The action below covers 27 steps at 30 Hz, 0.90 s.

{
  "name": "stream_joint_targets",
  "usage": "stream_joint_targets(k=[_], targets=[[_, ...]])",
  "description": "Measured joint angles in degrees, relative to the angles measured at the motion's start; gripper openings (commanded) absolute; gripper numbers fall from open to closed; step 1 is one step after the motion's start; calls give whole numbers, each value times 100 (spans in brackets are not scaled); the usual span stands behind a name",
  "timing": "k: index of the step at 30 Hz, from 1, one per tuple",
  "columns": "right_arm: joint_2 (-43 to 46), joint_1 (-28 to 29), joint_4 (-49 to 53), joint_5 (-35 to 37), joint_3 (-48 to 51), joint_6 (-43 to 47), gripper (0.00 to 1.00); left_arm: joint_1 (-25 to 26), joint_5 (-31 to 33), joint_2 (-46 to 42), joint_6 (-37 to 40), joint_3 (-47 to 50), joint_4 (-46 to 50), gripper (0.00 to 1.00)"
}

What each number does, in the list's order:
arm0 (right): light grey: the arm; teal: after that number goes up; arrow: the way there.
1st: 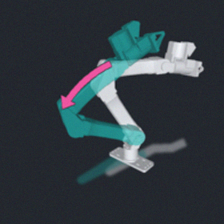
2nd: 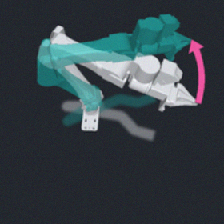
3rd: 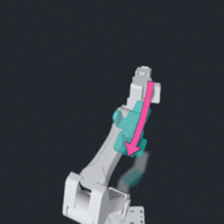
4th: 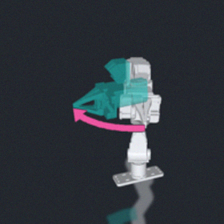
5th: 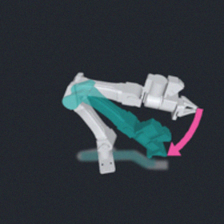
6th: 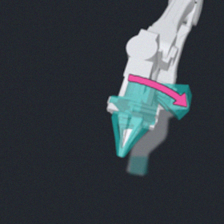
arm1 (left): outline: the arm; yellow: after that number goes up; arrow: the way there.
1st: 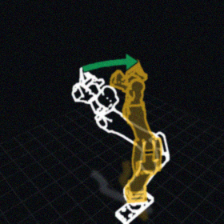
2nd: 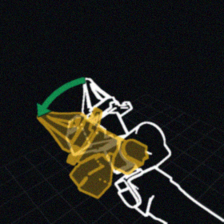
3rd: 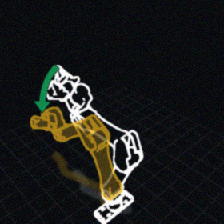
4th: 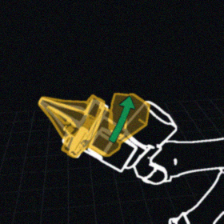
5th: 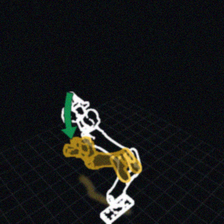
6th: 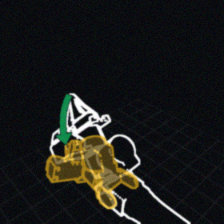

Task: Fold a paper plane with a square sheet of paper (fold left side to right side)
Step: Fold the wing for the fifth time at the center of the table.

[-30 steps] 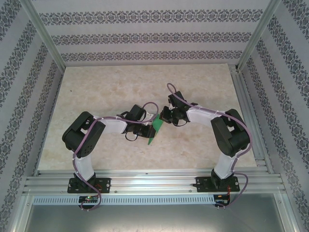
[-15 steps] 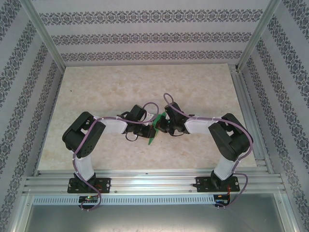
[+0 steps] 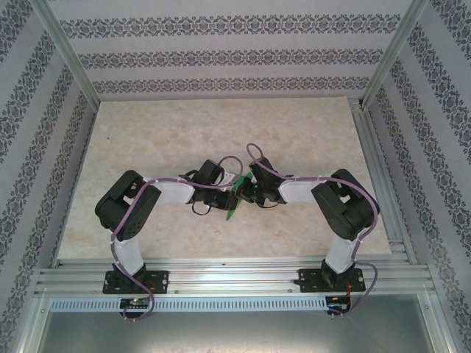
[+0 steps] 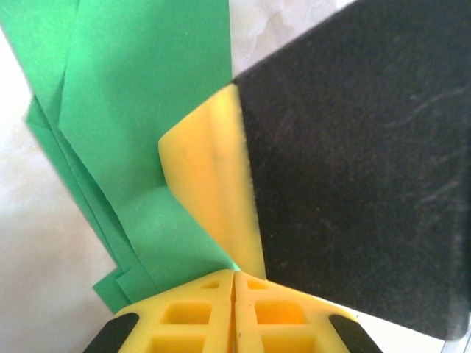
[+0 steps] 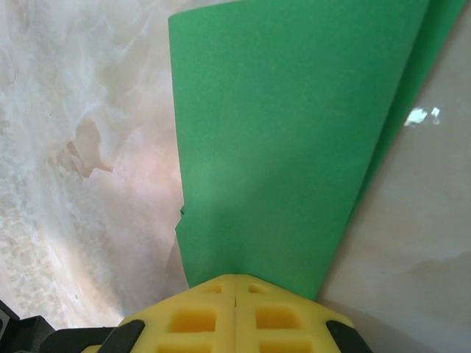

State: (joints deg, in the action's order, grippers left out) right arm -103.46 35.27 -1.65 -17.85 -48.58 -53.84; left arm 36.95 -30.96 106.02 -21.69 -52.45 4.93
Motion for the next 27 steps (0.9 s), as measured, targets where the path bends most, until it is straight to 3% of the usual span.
stream_joint_targets(k=[10,27], targets=[[-101,-175,118,315,-210,619,0,33,81,-11,24,2,-4,9],[-376,-546,256,208,-586,1204,0,66,409,-22,63,17,-225,9]])
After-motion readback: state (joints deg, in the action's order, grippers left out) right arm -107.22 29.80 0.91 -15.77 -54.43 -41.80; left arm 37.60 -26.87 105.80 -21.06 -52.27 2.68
